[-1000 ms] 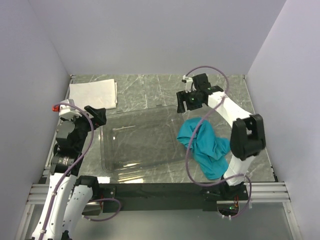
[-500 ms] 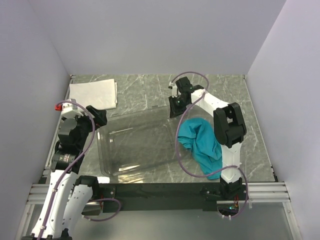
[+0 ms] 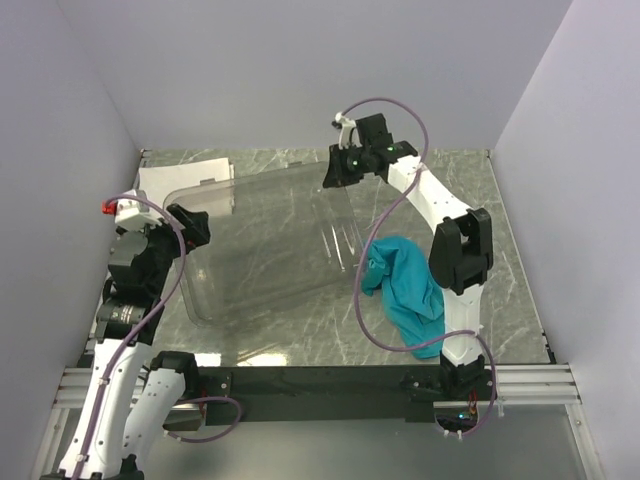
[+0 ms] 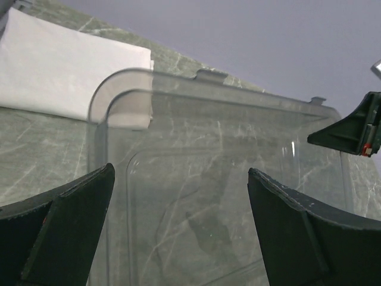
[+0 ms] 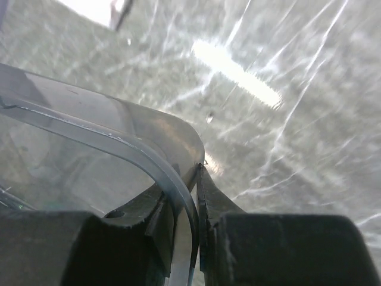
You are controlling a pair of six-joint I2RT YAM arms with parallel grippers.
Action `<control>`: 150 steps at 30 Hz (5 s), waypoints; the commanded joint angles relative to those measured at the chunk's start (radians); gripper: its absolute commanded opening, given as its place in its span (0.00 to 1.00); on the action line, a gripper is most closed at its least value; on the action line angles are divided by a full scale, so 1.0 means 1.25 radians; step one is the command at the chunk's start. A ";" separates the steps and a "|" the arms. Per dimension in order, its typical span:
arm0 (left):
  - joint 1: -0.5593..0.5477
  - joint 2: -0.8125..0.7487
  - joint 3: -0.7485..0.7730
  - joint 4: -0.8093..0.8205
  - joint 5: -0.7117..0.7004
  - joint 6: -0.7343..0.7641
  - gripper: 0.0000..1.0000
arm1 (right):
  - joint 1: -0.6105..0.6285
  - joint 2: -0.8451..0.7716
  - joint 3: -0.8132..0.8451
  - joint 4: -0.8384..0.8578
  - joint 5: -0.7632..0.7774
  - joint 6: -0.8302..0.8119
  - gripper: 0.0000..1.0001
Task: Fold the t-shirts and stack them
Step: Flatten the tshirt out
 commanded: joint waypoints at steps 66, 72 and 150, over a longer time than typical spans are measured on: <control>-0.002 0.016 -0.063 0.204 0.092 -0.018 0.99 | -0.239 -0.422 -0.443 -0.079 0.157 -0.272 0.71; -0.002 -0.008 -0.060 0.186 0.095 -0.022 0.99 | -0.054 -0.269 -0.326 -0.037 0.448 -0.175 0.74; -0.599 0.738 0.094 0.286 0.191 0.236 0.83 | -0.181 -0.800 -0.780 -0.497 -0.026 -1.012 0.69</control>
